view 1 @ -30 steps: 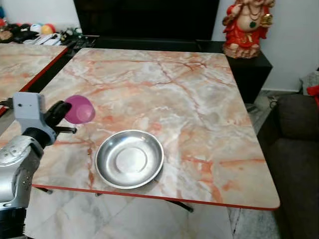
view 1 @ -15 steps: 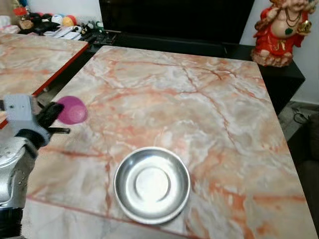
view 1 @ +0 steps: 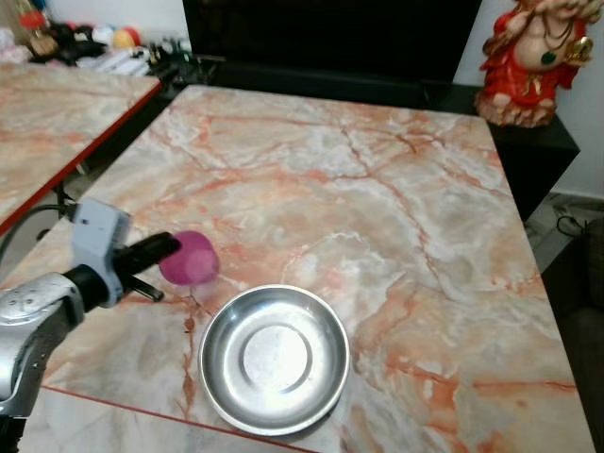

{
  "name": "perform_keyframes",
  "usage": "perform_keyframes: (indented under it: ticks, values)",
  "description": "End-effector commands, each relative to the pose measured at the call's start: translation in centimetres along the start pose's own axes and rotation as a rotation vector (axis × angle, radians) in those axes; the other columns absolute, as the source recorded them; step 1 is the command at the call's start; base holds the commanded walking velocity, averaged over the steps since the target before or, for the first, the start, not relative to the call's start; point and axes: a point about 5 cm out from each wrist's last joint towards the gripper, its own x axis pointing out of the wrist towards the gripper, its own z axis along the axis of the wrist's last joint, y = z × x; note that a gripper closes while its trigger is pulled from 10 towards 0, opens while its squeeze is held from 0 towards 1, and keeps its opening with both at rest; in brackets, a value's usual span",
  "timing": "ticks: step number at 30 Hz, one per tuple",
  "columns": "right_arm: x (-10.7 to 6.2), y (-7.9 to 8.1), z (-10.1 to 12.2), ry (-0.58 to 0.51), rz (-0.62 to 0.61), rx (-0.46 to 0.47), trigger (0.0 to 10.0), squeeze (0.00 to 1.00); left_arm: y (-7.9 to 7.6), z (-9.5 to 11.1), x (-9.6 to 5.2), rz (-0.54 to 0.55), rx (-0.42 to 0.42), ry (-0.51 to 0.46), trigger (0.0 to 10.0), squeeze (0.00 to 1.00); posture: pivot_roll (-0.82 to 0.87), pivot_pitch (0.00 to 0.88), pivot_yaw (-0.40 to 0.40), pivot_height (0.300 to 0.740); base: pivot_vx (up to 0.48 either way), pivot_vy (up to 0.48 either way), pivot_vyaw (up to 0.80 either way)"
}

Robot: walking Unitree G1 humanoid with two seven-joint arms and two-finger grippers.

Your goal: Setting the table

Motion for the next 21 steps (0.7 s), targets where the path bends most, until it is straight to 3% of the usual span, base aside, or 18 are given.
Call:
perform_keyframes:
  ticks: [1,4,11,15,17,21]
  values:
    - [-0.1,0.2,-0.6,0.026,0.012,-0.009,10.0,0.00,-0.4,0.6,0.3,-0.032,0.019,0.022,10.0,0.00,0.06,0.137,-0.008,0.740,0.000,0.000,0.00]
    - [-0.1,0.2,-0.6,0.025,0.012,-0.007,10.0,0.00,-0.9,1.3,1.1,-0.051,0.029,0.020,10.0,0.00,0.06,0.137,-0.008,0.740,0.000,0.000,0.00]
    - [-0.1,0.3,-0.5,0.023,0.012,-0.010,10.0,0.00,1.6,2.7,3.4,0.140,0.002,0.047,10.0,0.00,0.05,0.133,0.002,0.740,0.000,0.000,0.00]
    - [-0.1,0.4,-0.5,0.022,0.012,-0.011,10.0,0.00,1.8,2.0,4.2,0.109,0.006,0.157,10.0,0.00,0.06,0.134,0.004,0.740,0.000,0.000,0.00]
    - [-0.1,0.4,-0.5,0.023,0.012,-0.011,10.0,0.00,2.0,2.1,4.3,0.104,-0.011,0.165,10.0,0.00,0.06,0.135,0.006,0.740,0.000,0.000,0.00]
    - [-0.1,0.4,-0.5,0.023,0.009,-0.007,10.0,0.00,3.1,2.2,4.5,0.133,-0.090,0.209,10.0,0.00,0.06,0.129,0.016,0.740,0.000,0.000,0.00]
